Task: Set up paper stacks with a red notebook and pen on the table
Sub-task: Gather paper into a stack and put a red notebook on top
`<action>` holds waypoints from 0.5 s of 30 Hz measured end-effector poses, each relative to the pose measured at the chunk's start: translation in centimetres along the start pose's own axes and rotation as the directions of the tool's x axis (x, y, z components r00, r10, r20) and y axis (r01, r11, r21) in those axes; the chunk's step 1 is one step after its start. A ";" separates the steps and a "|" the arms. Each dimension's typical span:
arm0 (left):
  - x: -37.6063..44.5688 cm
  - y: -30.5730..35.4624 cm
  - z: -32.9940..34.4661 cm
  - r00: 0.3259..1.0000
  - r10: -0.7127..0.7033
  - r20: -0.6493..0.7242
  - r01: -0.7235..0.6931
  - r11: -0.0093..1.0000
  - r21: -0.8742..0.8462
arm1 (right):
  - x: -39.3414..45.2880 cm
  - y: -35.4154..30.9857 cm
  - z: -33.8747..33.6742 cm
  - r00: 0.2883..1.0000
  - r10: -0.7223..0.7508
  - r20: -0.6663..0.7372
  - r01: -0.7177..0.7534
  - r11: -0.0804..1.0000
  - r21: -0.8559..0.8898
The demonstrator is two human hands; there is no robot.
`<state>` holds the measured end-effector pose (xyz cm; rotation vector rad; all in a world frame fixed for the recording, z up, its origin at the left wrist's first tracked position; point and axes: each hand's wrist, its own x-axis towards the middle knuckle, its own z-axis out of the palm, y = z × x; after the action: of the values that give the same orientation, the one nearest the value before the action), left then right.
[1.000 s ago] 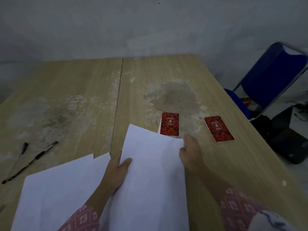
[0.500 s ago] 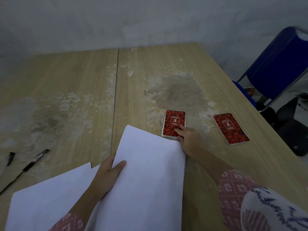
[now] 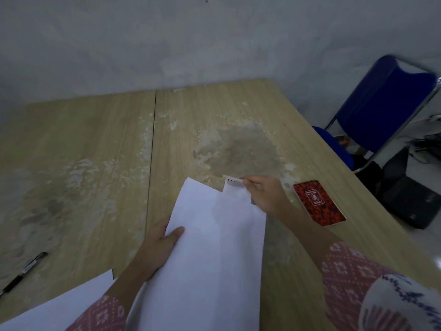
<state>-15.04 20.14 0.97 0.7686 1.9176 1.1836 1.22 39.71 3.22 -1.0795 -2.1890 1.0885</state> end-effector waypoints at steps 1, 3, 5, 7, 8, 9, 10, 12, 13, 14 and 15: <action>0.6 0.3 0.3 1.000 0.008 -0.002 -0.008 1.000 0.019 | -0.2 0.2 0.2 0.999 -0.048 0.011 0.048 0.999 -0.024; 2.1 0.6 0.8 1.000 0.011 -0.007 -0.011 0.999 0.035 | -0.7 1.0 1.0 0.992 -0.125 0.027 0.127 0.987 -0.101; 3.7 0.7 1.1 1.000 0.001 -0.008 -0.001 0.999 0.049 | -1.4 2.1 1.9 0.988 -0.156 0.013 0.155 0.967 -0.203; 5.2 0.6 1.3 1.000 0.015 -0.015 -0.014 0.996 0.086 | -2.0 3.2 3.1 0.983 -0.183 -0.004 0.174 0.942 -0.287; 5.8 0.6 1.5 1.000 0.022 -0.022 -0.020 0.994 0.106 | -2.2 3.8 3.7 0.980 -0.198 0.007 0.189 0.925 -0.329; 6.4 0.5 1.6 0.999 0.025 -0.029 -0.021 0.992 0.123 | -2.6 4.5 4.2 0.979 -0.200 0.037 0.199 0.905 -0.376; 6.8 0.4 1.6 0.999 0.025 -0.037 -0.020 0.990 0.139 | -2.9 5.1 4.6 0.978 -0.197 0.073 0.210 0.883 -0.419; 7.6 0.1 1.4 0.999 0.023 -0.037 -0.017 0.987 0.159 | -3.0 6.2 5.1 0.974 -0.178 0.141 0.223 0.866 -0.447; 7.8 0.0 1.2 0.999 0.027 -0.038 -0.020 0.985 0.171 | -3.2 6.2 5.0 0.972 -0.175 0.156 0.226 0.876 -0.425; 7.9 0.0 1.1 0.999 0.028 -0.041 -0.020 0.984 0.179 | -3.3 6.2 4.9 0.973 -0.190 0.131 0.227 0.892 -0.392; 8.1 -0.1 1.1 0.999 0.028 -0.040 -0.020 0.984 0.179 | -3.3 6.3 4.8 0.977 -0.200 0.073 0.213 0.912 -0.352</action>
<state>-18.55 27.00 -1.74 0.8689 2.0758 1.0603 2.61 37.25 -4.88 -0.9454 -2.5281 0.6343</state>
